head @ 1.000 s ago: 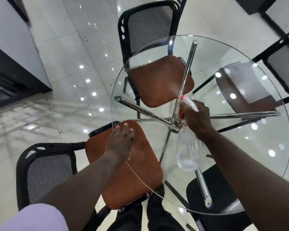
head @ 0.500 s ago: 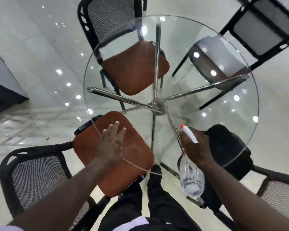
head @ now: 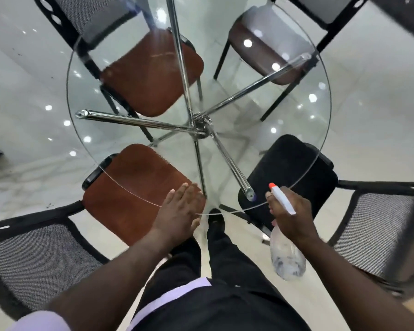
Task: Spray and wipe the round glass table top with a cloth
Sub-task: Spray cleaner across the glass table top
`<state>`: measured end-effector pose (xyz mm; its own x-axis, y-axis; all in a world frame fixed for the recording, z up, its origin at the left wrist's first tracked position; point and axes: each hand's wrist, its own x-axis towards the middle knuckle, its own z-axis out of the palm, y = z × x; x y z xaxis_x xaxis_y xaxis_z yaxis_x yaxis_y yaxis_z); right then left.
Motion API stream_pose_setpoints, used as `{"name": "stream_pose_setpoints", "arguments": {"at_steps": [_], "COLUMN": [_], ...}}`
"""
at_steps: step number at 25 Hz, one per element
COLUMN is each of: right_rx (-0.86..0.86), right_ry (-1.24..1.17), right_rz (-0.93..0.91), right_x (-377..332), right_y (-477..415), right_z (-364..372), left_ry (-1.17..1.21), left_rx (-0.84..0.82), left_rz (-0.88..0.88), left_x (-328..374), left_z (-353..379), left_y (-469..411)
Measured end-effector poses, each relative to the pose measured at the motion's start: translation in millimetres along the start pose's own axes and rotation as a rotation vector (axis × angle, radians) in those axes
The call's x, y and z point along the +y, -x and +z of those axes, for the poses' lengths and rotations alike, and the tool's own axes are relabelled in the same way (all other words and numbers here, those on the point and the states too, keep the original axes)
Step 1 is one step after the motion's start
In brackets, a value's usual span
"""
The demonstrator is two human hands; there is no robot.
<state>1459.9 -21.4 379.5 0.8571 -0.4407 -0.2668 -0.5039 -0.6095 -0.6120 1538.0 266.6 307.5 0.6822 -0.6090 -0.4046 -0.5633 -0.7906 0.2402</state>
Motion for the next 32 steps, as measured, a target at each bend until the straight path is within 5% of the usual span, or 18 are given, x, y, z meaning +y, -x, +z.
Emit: {"name": "stream_pose_setpoints", "arguments": {"at_steps": [9,15,24,32], "right_rx": [-0.216,-0.048,0.060,-0.027], "right_ry": [0.068,-0.012,-0.227,-0.283], "right_rz": [-0.059,0.078,0.299,0.262], "right_x": [20.0,36.9,91.1,94.0], "right_y": [50.7,34.3,-37.6,-164.3], "right_z": [34.1,-4.4,-53.4,-106.8], "left_ry": [-0.023,-0.033,-0.053,-0.097], "left_rx": [0.011,-0.011,-0.091,-0.157], "left_rz": [-0.010,0.035,0.028,-0.065], "left_x": [7.5,36.5,89.1,105.2], "left_z": [-9.5,-24.1,-57.9,-61.9], "left_y": [-11.8,-41.1,-135.0,-165.2]}}
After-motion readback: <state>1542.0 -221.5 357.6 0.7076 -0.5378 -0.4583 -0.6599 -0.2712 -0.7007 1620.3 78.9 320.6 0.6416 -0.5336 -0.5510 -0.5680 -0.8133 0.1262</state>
